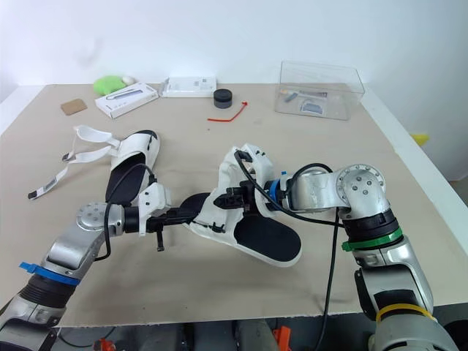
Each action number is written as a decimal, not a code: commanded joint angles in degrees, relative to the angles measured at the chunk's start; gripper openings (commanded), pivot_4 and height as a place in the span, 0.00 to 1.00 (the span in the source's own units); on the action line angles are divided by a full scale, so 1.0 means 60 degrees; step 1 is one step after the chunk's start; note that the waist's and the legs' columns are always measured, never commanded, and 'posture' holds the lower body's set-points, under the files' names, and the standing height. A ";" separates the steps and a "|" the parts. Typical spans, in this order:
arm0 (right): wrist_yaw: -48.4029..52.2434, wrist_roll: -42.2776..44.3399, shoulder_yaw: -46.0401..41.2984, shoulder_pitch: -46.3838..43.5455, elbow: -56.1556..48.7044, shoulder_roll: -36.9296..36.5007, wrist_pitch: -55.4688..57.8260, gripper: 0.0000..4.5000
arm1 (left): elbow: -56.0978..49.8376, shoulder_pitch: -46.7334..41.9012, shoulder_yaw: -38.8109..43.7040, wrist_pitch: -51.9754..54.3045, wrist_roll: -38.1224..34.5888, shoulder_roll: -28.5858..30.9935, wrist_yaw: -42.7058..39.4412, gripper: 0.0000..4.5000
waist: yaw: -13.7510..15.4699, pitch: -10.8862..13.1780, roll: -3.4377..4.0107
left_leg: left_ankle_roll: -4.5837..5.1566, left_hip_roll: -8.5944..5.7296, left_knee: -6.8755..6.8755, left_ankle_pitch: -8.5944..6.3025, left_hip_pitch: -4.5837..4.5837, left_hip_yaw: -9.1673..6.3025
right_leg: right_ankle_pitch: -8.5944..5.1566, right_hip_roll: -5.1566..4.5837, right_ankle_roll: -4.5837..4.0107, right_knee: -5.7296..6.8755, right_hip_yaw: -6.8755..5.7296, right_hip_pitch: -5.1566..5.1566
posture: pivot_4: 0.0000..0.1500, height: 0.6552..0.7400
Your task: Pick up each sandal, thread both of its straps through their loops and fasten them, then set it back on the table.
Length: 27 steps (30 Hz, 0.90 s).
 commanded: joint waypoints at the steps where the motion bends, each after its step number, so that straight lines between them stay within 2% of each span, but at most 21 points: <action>1: 0.0214 0.0293 0.0120 0.0024 -0.0583 -0.0049 -0.0031 0.01 | 0.0263 0.0047 -0.0201 0.0105 0.0210 0.0006 -0.0014 0.00 | -0.0001 -0.0001 0.0000 | 0.0000 0.0000 0.0000 0.0000 0.0000 0.0000 | 0.0000 0.0000 0.0000 -0.0001 0.0000 0.0000 | 1.00 1.00; 3: 0.0214 0.0293 0.0192 0.0003 -0.0699 -0.0105 -0.0098 0.01 | 0.0285 0.0034 -0.0204 0.0095 0.0217 -0.0002 -0.0006 0.00 | -0.0001 -0.0001 0.0000 | 0.0000 0.0000 0.0000 0.0000 0.0000 0.0000 | 0.0000 0.0001 0.0000 -0.0001 -0.0001 0.0000 | 1.00 1.00; 4: 0.0220 0.0293 0.0239 -0.0036 -0.0767 -0.0151 -0.0126 0.17 | 0.0301 0.0026 -0.0206 0.0089 0.0220 -0.0007 -0.0003 0.00 | -0.0001 -0.0001 0.0000 | 0.0000 0.0000 0.0000 0.0000 0.0000 0.0000 | 0.0000 0.0001 0.0000 -0.0001 0.0000 0.0000 | 1.00 1.00; 6: 0.0059 0.0293 0.0373 -0.0276 -0.0954 -0.0381 -0.0186 0.34 | 0.0312 0.0031 -0.0211 0.0083 0.0219 -0.0014 0.0002 0.00 | 0.0001 -0.0001 0.0000 | 0.0000 0.0000 0.0000 0.0000 0.0000 0.0000 | 0.0000 0.0000 0.0000 -0.0001 0.0000 0.0000 | 1.00 1.00; 20: 0.0151 0.0182 0.0478 -0.1108 -0.0464 -0.0862 -0.0505 0.34 | 0.0333 0.0034 -0.0271 0.0036 0.0232 -0.0089 0.0015 0.00 | 0.0005 -0.0003 -0.0001 | 0.0004 -0.0001 0.0006 0.0002 0.0000 0.0004 | 0.0003 -0.0002 0.0005 -0.0001 0.0005 0.0001 | 1.00 1.00; 23: 0.0198 0.0094 0.0500 -0.1186 -0.0276 -0.0810 -0.0513 0.16 | 0.0322 0.0038 -0.0273 0.0044 0.0227 -0.0092 0.0020 0.00 | 0.0007 -0.0004 -0.0001 | 0.0004 -0.0001 0.0008 0.0002 0.0000 0.0005 | 0.0004 -0.0002 0.0007 -0.0002 0.0005 0.0002 | 1.00 1.00; 24: 0.0200 0.0061 0.0509 -0.1205 -0.0208 -0.0784 -0.0515 0.05 | 0.0312 0.0045 -0.0274 0.0044 0.0227 -0.0087 0.0018 0.00 | 0.0008 -0.0004 0.0000 | 0.0004 -0.0001 0.0008 0.0002 0.0000 0.0005 | 0.0004 -0.0002 0.0007 -0.0001 0.0006 0.0002 | 1.00 1.00; 25: 0.0225 0.0025 0.0516 -0.1219 -0.0128 -0.0755 -0.0496 0.02 | 0.0304 0.0049 -0.0273 0.0045 0.0227 -0.0082 0.0017 0.00 | 0.0009 -0.0005 0.0000 | 0.0004 -0.0001 0.0008 0.0002 0.0000 0.0004 | 0.0004 -0.0001 0.0007 -0.0001 0.0006 0.0002 | 1.00 1.00; 27: 0.0288 -0.0076 0.0519 -0.1215 0.0009 -0.0711 -0.0435 0.02 | 0.0292 0.0055 -0.0268 0.0048 0.0226 -0.0074 0.0015 0.00 | 0.0009 -0.0005 0.0000 | 0.0004 -0.0001 0.0008 0.0002 0.0000 0.0005 | 0.0004 -0.0001 0.0007 -0.0001 0.0006 0.0002 | 1.00 1.00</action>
